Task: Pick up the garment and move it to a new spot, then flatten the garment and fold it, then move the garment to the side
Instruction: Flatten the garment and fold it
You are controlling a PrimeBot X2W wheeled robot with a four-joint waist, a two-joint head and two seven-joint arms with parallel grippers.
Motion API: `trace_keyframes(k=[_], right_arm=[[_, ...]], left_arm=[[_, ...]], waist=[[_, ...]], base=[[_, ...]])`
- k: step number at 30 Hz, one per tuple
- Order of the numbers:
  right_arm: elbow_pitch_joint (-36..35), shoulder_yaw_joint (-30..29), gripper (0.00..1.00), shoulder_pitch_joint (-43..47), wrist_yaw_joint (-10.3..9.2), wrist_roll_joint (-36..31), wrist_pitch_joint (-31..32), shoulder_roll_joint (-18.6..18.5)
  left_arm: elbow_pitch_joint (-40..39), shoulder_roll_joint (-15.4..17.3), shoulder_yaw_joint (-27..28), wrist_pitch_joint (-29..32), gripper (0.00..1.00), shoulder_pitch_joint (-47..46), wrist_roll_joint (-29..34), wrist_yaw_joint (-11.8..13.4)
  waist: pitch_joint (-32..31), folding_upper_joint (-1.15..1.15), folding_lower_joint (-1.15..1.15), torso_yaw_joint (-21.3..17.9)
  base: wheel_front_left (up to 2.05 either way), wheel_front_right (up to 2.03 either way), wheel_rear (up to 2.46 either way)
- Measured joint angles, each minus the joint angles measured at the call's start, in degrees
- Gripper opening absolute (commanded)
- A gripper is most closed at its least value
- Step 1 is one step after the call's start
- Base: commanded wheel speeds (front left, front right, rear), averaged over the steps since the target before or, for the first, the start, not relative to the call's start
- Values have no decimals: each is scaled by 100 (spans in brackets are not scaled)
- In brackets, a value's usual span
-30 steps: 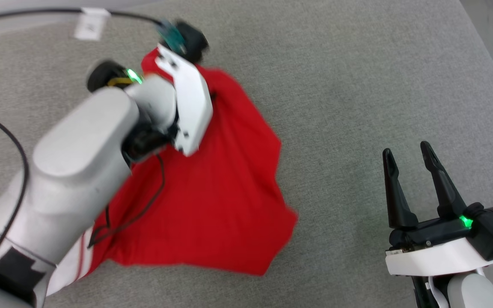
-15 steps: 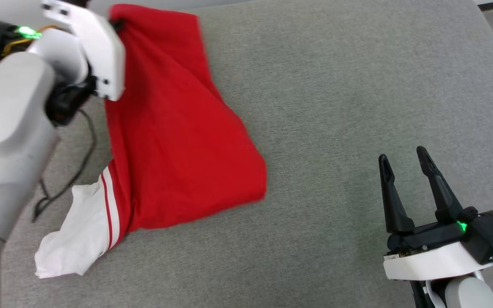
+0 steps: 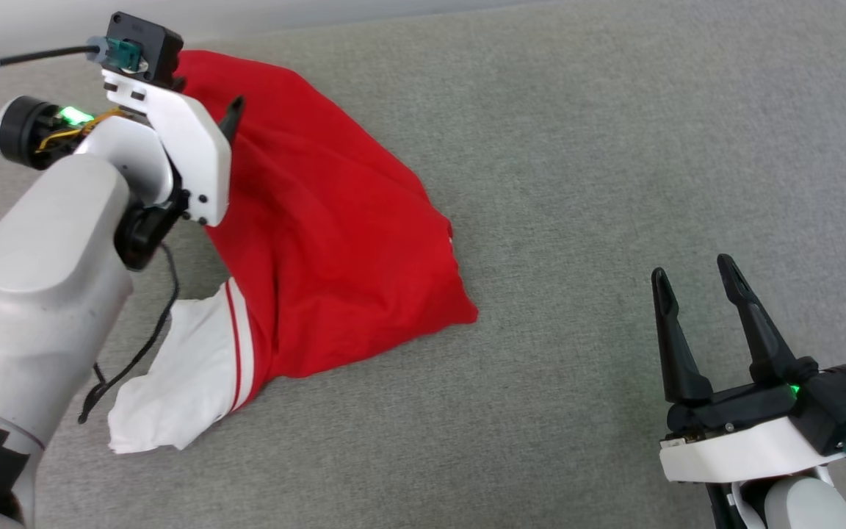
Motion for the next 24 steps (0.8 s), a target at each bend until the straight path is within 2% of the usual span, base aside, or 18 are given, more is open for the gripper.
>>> trace_keyframes(k=[7,11,14,19,24], right_arm=[[8,-214,100,7,0,-129,0,0],[19,-402,100,126,0,-170,0,0],[11,-480,100,208,0,-193,-1,-1],[-8,-606,100,351,0,-226,0,0],[-52,-623,100,391,0,-227,0,2]], left_arm=[[-328,-143,296,-1552,100,242,-11,-41],[-732,-135,363,-2339,100,620,90,83],[-1191,-76,486,-2588,100,1067,172,307],[-2449,151,903,-2653,100,2037,794,1002],[-3454,119,1383,-2668,100,3524,1081,1404]], waist=[[-256,0,0,227],[-477,0,0,425],[-652,0,0,603],[-893,0,-1,948],[-1064,0,-1,1242]], base=[[0,0,0],[0,0,0],[0,0,0],[0,0,0],[0,0,0]])
